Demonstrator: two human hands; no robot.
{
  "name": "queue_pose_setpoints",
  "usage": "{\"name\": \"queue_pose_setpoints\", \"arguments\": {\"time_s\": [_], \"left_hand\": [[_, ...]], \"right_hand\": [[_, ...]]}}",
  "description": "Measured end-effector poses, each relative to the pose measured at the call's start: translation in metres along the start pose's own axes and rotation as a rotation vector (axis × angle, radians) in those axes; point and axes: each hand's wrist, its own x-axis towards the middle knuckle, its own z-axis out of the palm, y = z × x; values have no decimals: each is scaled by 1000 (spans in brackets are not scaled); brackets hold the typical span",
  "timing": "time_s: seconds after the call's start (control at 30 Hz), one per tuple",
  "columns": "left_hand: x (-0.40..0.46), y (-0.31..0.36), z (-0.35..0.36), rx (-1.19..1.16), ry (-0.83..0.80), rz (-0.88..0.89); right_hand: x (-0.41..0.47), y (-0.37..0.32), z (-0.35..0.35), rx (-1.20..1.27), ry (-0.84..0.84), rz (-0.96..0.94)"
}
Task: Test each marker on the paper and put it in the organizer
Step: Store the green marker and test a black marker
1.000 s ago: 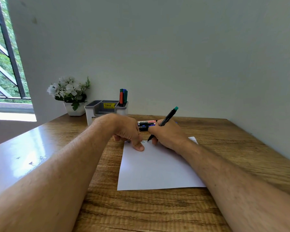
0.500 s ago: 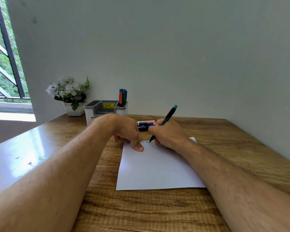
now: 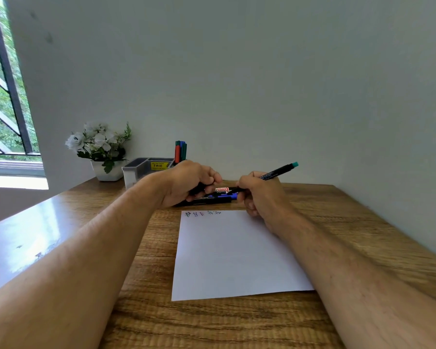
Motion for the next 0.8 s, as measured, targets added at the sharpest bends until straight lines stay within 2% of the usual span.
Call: {"name": "queue_pose_setpoints", "arguments": {"time_s": [0.27,0.47,0.67,0.8], "left_hand": [[2,4,-1,-359,191,81],[4,2,-6,-682,304,37],[2,3,-4,-773,329,-5],[-1,4,-2,-752,261,-40]], "right_hand": [[2,0,3,63,14,-38],[0,-3,4,208,6,-51],[1,-2,6,269,-62,-68],[4,0,6,254,-44,-66]]}}
